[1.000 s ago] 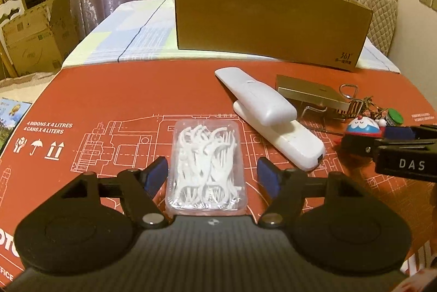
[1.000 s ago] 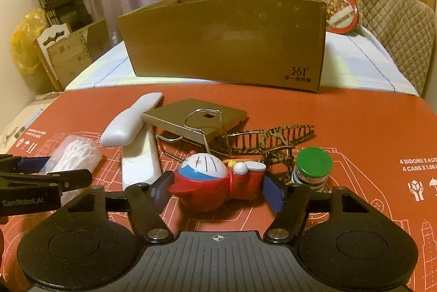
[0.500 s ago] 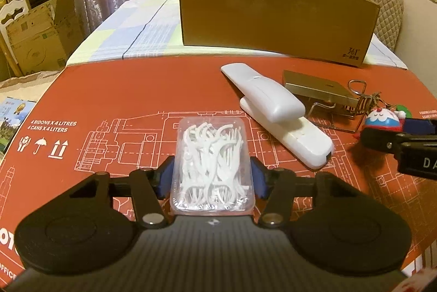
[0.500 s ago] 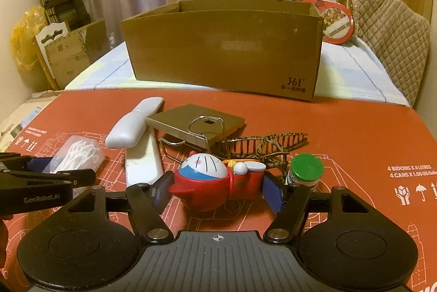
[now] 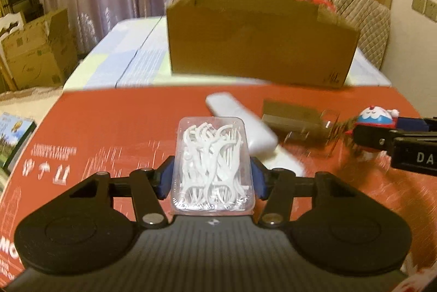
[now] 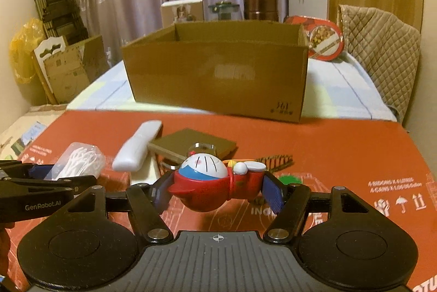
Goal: Organize rigid objects
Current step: 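Grasp the red cartoon figure with right tool while left tool lifts the floss box, then carry floss box and cartoon figure into the cardboard box and release both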
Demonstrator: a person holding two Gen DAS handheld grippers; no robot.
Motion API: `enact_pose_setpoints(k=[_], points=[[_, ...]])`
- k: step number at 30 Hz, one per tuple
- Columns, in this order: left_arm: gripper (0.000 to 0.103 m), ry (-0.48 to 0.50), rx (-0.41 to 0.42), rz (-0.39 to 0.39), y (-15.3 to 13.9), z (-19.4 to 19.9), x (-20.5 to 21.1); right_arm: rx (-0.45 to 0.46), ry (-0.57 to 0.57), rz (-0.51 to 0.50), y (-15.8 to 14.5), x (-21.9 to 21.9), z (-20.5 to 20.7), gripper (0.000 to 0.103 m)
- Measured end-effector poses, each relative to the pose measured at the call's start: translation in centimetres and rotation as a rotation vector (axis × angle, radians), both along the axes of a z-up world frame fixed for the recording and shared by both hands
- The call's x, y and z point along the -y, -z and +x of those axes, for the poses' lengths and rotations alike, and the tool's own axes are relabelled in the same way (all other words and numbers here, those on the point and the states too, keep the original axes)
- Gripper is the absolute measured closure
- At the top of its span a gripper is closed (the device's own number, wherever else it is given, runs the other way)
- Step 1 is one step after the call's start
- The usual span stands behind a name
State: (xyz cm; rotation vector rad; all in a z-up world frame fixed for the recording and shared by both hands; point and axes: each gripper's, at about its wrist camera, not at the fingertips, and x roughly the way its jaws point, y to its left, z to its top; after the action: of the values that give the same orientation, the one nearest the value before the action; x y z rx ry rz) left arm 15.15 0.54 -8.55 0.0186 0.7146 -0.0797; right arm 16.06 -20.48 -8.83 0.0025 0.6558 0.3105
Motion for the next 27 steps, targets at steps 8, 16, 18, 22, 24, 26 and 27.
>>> enact_pose_setpoints(k=[8, 16, 18, 22, 24, 26, 27], points=[[0.052, 0.035, 0.122, 0.008, -6.5, 4.2, 0.9, 0.131, 0.01, 0.048, -6.6, -0.4, 3.3, 0.038], [0.052, 0.047, 0.218, 0.021, -11.1, 10.5, 1.4, 0.217, 0.051, 0.095, -11.0, -0.5, 9.3, 0.038], [0.052, 0.05, 0.229, 0.018, -11.7, 12.3, 1.5, 0.237, 0.061, 0.096, -11.6, -0.5, 10.8, 0.038], [0.052, 0.062, 0.224, 0.01, -11.7, 16.0, 1.7, 0.247, 0.088, 0.094, -11.9, -0.2, 14.4, 0.038], [0.052, 0.07, 0.225, 0.019, -11.4, 17.5, 1.8, 0.241, 0.109, 0.093, -11.6, 0.0, 16.1, 0.038], [0.052, 0.078, 0.218, 0.029, -10.8, 18.9, 1.7, 0.217, 0.13, 0.097, -10.9, 0.3, 17.6, 0.038], [0.052, 0.08, 0.212, 0.025, -10.5, 19.6, 1.6, 0.2, 0.136, 0.103, -10.5, 0.5, 18.1, 0.038]])
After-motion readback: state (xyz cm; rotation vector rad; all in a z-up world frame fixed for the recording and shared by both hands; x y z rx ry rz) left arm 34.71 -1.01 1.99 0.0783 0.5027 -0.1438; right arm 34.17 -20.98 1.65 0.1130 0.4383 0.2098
